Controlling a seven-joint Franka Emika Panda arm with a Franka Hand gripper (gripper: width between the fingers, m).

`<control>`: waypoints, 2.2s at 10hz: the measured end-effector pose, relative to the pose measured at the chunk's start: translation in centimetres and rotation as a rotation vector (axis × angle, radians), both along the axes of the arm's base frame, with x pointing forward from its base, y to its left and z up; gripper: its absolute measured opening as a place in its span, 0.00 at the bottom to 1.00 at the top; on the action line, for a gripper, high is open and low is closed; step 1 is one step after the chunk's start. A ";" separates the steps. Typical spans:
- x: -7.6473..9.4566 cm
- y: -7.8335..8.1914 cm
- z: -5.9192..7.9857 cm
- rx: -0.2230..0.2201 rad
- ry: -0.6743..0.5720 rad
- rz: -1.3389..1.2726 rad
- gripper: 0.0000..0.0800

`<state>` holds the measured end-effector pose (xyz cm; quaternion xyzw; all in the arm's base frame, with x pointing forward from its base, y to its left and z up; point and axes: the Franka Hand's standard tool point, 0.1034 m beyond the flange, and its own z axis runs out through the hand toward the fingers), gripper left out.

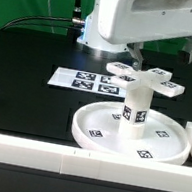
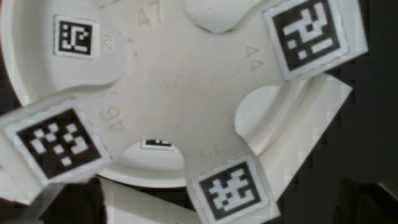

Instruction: Assemble round table

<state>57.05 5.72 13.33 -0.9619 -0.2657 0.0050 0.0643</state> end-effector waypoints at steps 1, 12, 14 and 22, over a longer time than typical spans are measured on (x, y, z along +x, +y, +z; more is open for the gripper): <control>0.0 -0.1 -0.1 0.002 -0.004 0.039 0.81; 0.4 -1.3 -0.2 0.002 -0.132 0.947 0.81; 0.2 -1.4 -0.5 -0.006 -0.153 1.096 0.81; -1.3 -2.1 -2.2 0.004 -0.130 1.144 0.81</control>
Offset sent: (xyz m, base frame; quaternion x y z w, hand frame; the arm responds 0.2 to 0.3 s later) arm 0.0000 0.0000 0.0000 0.0000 0.0000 -0.1296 0.9916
